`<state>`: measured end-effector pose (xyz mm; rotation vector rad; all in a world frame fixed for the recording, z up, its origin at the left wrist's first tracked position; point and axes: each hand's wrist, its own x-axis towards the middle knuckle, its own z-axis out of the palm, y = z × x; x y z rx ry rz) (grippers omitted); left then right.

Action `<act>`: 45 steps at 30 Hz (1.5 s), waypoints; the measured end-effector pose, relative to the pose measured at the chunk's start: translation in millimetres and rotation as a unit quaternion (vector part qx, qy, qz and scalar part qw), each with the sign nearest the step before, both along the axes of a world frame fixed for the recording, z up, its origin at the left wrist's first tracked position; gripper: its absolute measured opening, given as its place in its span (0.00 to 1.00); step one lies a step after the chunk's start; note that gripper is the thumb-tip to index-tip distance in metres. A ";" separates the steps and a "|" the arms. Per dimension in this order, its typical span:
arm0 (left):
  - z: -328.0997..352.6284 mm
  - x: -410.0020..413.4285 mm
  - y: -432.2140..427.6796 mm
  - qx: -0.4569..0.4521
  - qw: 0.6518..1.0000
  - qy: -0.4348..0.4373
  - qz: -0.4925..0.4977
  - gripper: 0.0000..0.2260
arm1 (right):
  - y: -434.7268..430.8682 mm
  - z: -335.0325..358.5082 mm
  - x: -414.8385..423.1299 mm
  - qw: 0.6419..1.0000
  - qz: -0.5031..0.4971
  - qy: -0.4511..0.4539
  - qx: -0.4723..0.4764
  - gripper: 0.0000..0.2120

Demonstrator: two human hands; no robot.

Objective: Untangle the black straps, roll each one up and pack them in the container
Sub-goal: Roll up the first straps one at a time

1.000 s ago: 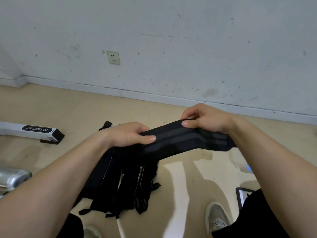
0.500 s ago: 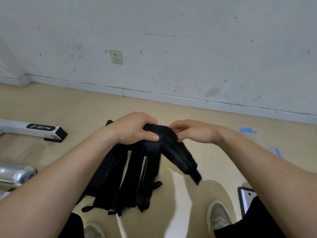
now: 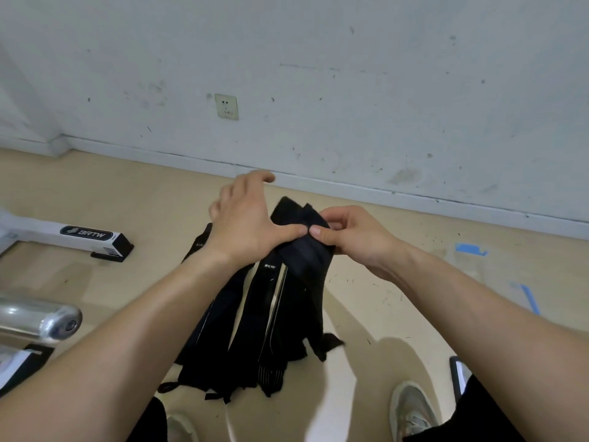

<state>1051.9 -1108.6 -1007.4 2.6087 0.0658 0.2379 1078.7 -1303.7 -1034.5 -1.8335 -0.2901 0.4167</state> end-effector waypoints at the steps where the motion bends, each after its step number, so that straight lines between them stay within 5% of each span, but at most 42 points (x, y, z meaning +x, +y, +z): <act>1: -0.8 -2.7 -2.5 -0.082 0.996 0.020 0.041 0.44 | 1.3 -1.4 -0.3 0.999 -0.018 0.006 0.028 0.05; 3: -4.8 -6.8 -4.8 -0.286 0.951 0.088 0.082 0.45 | 4.3 -2.5 -2.0 0.996 -0.047 0.018 0.070 0.05; 6: -14.1 -7.5 -2.5 -0.560 0.808 0.175 0.051 0.32 | 7.5 -2.7 -4.4 0.993 -0.059 0.026 0.099 0.08; 9: -19.3 -3.8 -5.7 -0.629 0.767 0.122 0.026 0.17 | 8.4 0.5 -6.3 0.991 -0.057 0.039 0.113 0.09; 15: -15.2 -7.4 -14.7 -0.565 0.824 0.043 0.019 0.17 | 4.7 10.3 -7.5 0.992 -0.057 0.026 0.111 0.11; 23: -10.6 -7.6 -13.4 -0.523 0.851 0.043 -0.023 0.12 | 4.9 16.2 -9.1 0.991 -0.059 -0.061 0.104 0.11; 27: -10.7 -7.4 -15.1 -0.527 0.847 0.062 -0.029 0.08 | 5.1 19.1 -10.0 0.988 -0.067 -0.072 0.118 0.17; 31: -16.2 -8.2 -19.8 -0.534 0.845 0.033 -0.027 0.08 | 3.1 24.2 -8.7 0.987 -0.086 -0.084 0.108 0.06; 36: -15.6 -7.9 -31.2 -0.566 0.824 -0.011 -0.013 0.12 | 2.7 23.5 -10.0 0.988 -0.094 -0.081 0.087 0.05; 42: -12.9 -3.8 -26.4 -0.580 0.815 0.001 -0.013 0.09 | 6.3 22.1 -12.2 0.987 -0.117 -0.095 0.054 0.24; 45: -11.8 -4.5 -27.7 -0.589 0.808 0.009 -0.019 0.08 | 4.0 23.5 -10.1 0.982 -0.133 -0.103 0.087 0.14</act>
